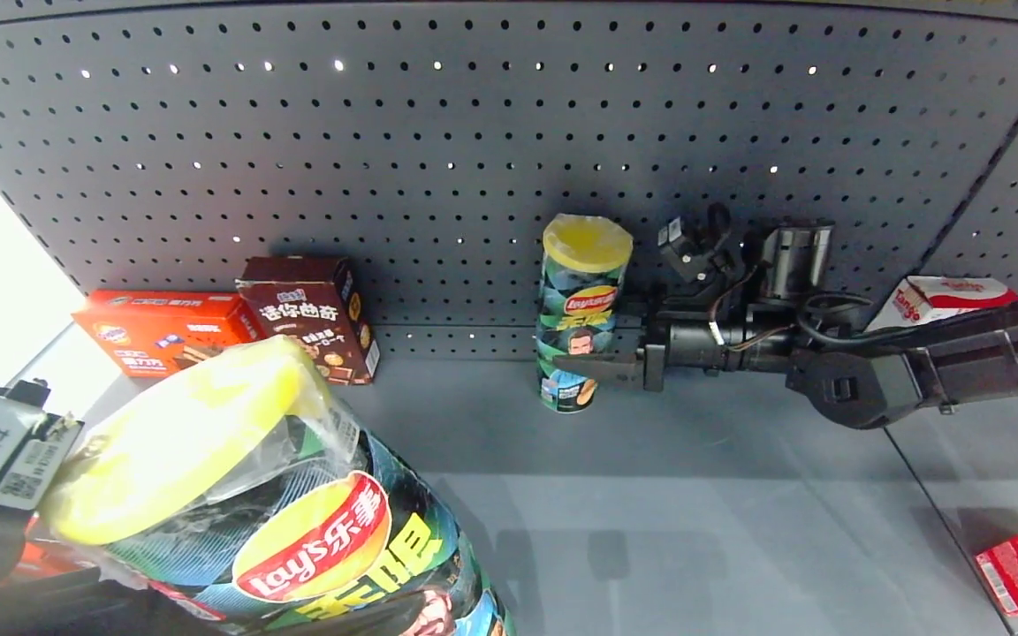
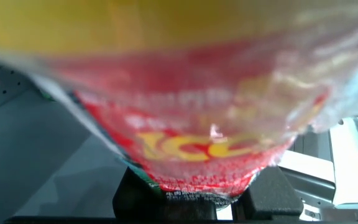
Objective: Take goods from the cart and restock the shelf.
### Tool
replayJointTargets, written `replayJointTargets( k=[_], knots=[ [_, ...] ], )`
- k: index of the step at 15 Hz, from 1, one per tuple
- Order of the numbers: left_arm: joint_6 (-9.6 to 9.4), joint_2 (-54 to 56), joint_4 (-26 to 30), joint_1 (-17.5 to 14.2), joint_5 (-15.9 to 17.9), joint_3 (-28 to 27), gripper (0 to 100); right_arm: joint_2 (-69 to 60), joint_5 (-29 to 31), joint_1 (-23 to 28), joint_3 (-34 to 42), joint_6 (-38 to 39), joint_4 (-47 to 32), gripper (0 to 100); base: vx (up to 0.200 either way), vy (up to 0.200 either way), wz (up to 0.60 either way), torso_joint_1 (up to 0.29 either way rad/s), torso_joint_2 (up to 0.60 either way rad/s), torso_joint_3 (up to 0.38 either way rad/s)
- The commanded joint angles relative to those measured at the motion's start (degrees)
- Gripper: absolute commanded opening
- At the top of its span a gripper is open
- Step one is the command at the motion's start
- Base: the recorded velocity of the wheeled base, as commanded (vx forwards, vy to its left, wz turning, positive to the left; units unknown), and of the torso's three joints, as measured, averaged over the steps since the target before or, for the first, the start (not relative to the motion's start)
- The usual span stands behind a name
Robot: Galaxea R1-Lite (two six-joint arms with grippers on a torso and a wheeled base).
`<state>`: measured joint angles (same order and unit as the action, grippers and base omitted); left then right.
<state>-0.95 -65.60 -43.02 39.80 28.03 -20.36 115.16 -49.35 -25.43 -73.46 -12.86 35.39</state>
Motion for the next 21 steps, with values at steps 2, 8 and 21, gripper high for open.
replayJointTargets(
  k=[2,8,21],
  knots=[
    [-0.02,0.03,-0.05,-0.25,0.01,0.14,0,2.43,0.30,-0.94,-0.46,-0.06,0.03,100,0.000,0.000,0.00,0.000,0.00,0.000],
    [-0.02,0.12,-0.05,-0.34,0.01,0.58,0,4.37,2.41,-1.20,-1.25,-0.06,0.12,0,0.000,0.000,0.00,0.000,0.00,0.000],
    [-0.02,0.29,-0.05,-0.52,-0.08,0.85,0,-15.50,5.14,-6.39,14.05,-0.06,0.56,0,0.000,0.000,0.00,0.000,0.00,0.000]
  ],
)
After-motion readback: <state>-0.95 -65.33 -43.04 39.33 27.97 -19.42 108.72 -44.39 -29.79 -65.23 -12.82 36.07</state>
